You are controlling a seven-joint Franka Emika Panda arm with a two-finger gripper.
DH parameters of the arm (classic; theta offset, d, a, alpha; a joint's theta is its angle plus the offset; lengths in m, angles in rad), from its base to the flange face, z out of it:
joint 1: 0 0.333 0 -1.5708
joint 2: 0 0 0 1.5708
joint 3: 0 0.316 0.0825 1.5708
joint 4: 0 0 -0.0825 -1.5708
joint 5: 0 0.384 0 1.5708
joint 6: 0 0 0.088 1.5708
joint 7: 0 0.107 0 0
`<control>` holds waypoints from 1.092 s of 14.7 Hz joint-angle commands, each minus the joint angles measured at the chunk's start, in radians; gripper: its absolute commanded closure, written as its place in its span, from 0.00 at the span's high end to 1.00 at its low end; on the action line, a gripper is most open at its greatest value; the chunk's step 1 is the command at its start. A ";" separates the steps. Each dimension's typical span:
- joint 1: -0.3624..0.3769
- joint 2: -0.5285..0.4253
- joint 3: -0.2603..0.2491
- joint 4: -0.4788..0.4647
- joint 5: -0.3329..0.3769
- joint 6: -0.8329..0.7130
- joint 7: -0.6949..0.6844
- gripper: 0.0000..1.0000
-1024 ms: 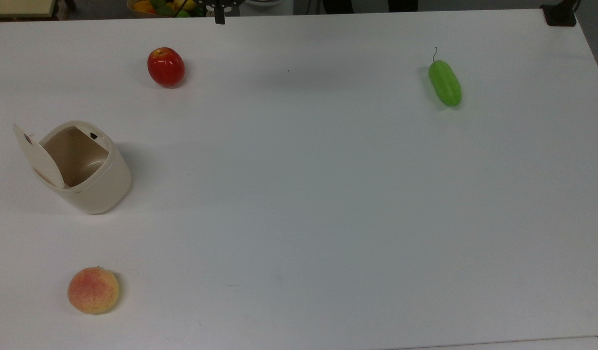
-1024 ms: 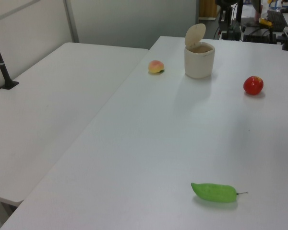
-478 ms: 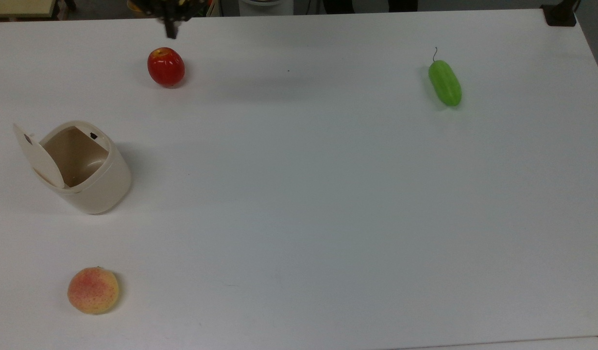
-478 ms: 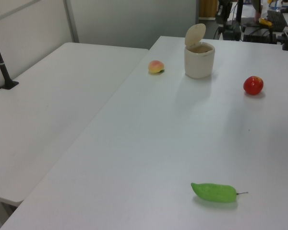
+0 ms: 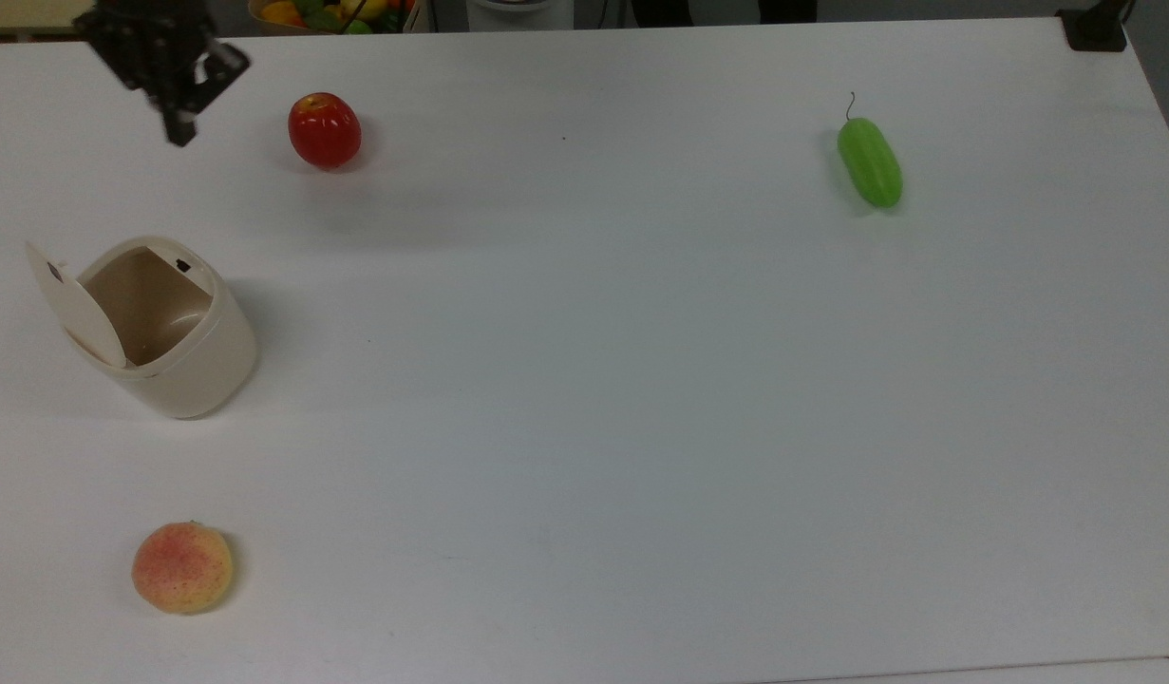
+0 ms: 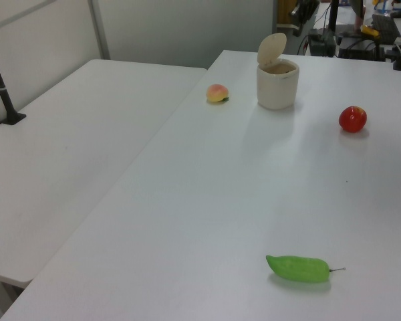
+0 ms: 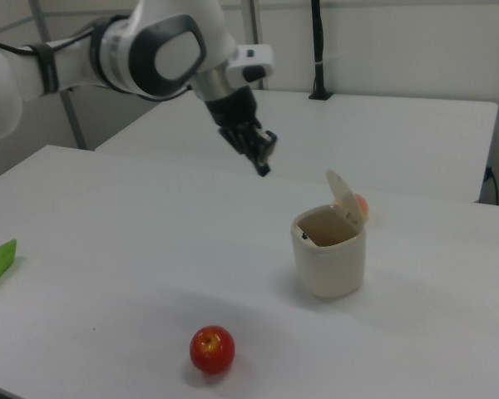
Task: Close garbage bin
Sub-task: 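Move the gripper toward the open lid of the cream bin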
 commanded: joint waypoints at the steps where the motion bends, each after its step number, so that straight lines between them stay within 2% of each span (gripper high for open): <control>1: -0.060 0.041 0.003 0.014 -0.009 0.167 0.093 0.00; 7: -0.122 0.102 0.003 0.014 0.005 0.383 0.134 0.00; 11: -0.128 0.154 0.003 0.014 0.008 0.540 0.159 0.00; 16: -0.124 0.194 0.004 0.011 0.008 0.607 0.182 0.00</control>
